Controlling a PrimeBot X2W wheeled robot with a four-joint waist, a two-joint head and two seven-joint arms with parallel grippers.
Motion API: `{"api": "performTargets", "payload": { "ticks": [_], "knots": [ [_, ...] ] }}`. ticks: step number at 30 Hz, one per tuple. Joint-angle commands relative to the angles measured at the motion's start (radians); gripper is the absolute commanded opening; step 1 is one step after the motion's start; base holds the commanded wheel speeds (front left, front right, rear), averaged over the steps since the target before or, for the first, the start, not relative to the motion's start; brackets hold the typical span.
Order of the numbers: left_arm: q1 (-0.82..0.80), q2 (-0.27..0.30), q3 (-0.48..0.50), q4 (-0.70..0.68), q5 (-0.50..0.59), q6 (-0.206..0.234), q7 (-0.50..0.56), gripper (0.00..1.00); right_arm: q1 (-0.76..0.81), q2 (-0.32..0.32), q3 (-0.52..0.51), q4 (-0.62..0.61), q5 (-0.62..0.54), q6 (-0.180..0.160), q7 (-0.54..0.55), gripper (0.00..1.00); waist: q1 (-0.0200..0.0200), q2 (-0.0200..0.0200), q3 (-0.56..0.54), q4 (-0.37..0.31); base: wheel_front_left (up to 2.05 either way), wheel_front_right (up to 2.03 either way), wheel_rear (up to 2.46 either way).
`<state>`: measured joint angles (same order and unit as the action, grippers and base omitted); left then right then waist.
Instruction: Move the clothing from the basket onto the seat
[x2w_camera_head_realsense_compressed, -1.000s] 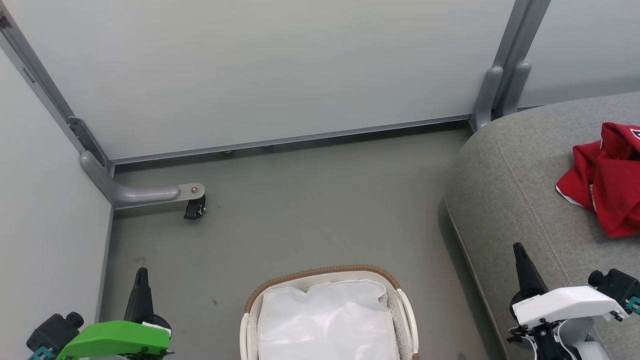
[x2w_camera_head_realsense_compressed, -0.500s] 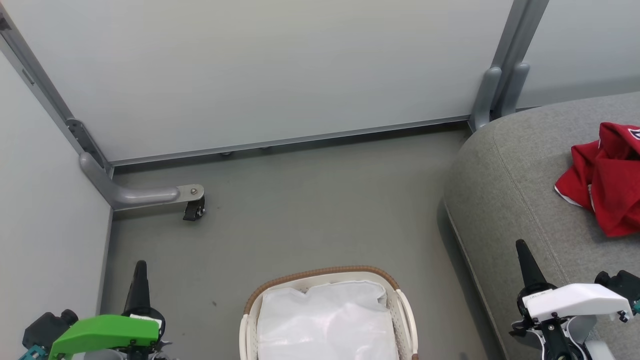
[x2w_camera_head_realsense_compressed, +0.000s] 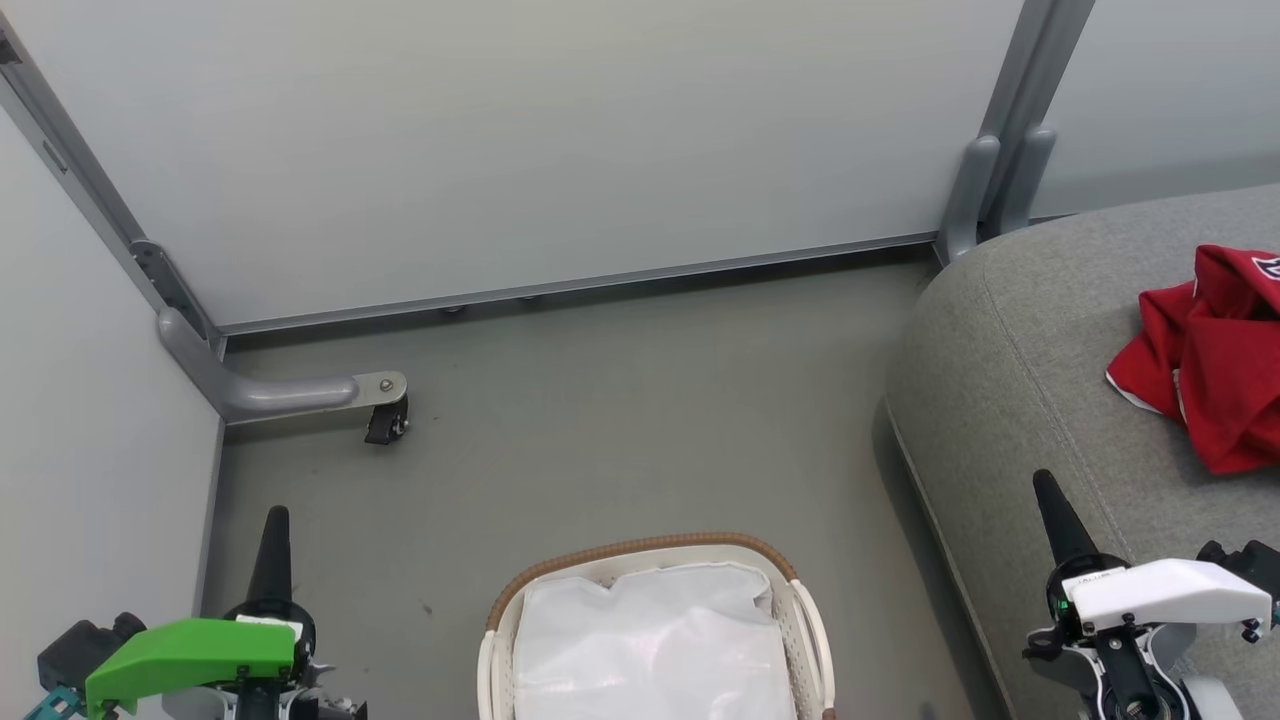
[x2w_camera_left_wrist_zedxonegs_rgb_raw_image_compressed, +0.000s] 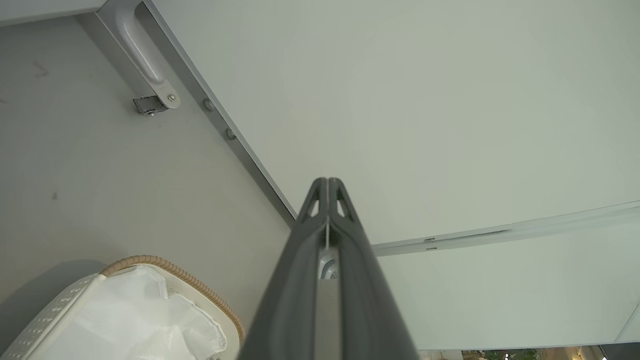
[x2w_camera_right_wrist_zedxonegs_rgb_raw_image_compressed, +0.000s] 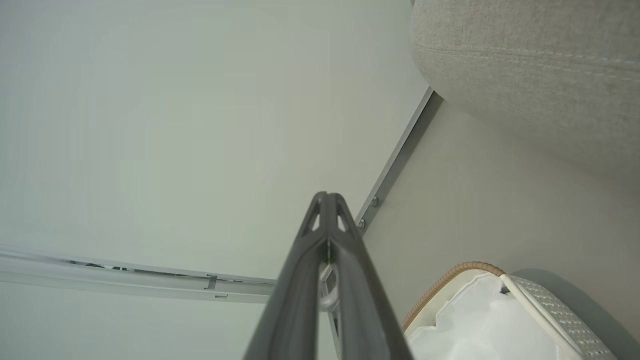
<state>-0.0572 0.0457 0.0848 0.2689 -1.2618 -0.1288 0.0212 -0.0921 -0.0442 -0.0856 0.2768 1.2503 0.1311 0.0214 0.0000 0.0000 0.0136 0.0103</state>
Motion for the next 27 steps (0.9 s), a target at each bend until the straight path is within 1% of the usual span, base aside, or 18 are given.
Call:
{"api": "performTargets", "payload": {
  "ticks": [1,27],
  "knots": [
    [-0.025,0.006,0.004,-0.009,-0.026,-0.002,0.006,0.0,-0.014,-0.006,-0.005,-0.012,0.026,0.0,0.007,0.0,0.0,0.0,0.0,0.0,0.0,0.0,0.0],
    [-0.047,0.007,0.022,-0.021,-0.231,-0.003,0.063,0.0,-0.019,-0.008,-0.021,-0.026,0.238,-0.001,0.063,0.0,0.0,0.0,-0.006,-0.006,0.0,0.0,0.0]
  ]
}}
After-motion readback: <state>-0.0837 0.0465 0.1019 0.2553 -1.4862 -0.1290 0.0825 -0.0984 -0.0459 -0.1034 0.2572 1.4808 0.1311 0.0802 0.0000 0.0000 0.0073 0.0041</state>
